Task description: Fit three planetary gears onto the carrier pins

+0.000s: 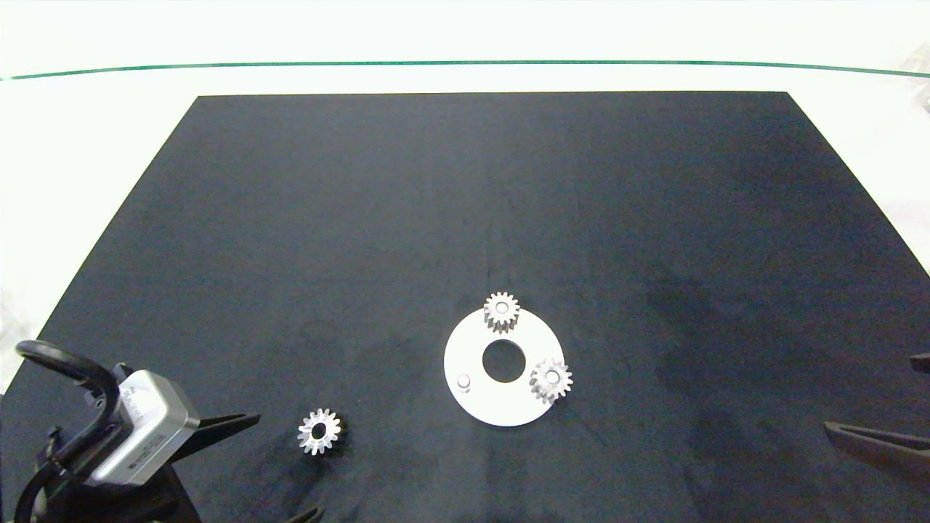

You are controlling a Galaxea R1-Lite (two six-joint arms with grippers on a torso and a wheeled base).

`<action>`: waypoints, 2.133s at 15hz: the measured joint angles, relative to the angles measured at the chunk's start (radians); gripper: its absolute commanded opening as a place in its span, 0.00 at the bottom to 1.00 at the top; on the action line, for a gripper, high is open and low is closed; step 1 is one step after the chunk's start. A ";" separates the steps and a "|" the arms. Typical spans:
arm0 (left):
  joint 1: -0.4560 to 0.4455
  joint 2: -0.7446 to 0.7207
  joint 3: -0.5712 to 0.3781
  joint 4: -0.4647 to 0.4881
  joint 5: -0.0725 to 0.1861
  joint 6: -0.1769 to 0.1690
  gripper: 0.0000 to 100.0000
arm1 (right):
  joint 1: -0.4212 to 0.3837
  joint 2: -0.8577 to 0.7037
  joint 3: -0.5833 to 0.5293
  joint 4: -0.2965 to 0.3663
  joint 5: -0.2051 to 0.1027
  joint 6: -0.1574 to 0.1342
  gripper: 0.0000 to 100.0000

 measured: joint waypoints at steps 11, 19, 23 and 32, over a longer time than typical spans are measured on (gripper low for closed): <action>0.001 0.193 0.051 -0.209 0.048 0.101 1.00 | 0.001 0.006 -0.002 0.000 0.000 0.000 1.00; 0.004 0.275 0.050 -0.294 0.084 0.110 1.00 | 0.001 0.002 0.000 0.000 0.000 0.000 1.00; 0.006 0.303 0.055 -0.294 0.087 0.111 1.00 | 0.000 0.002 0.002 0.000 0.000 0.002 1.00; 0.009 0.325 0.055 -0.294 0.109 0.111 0.94 | 0.000 0.002 0.006 0.000 0.000 0.003 1.00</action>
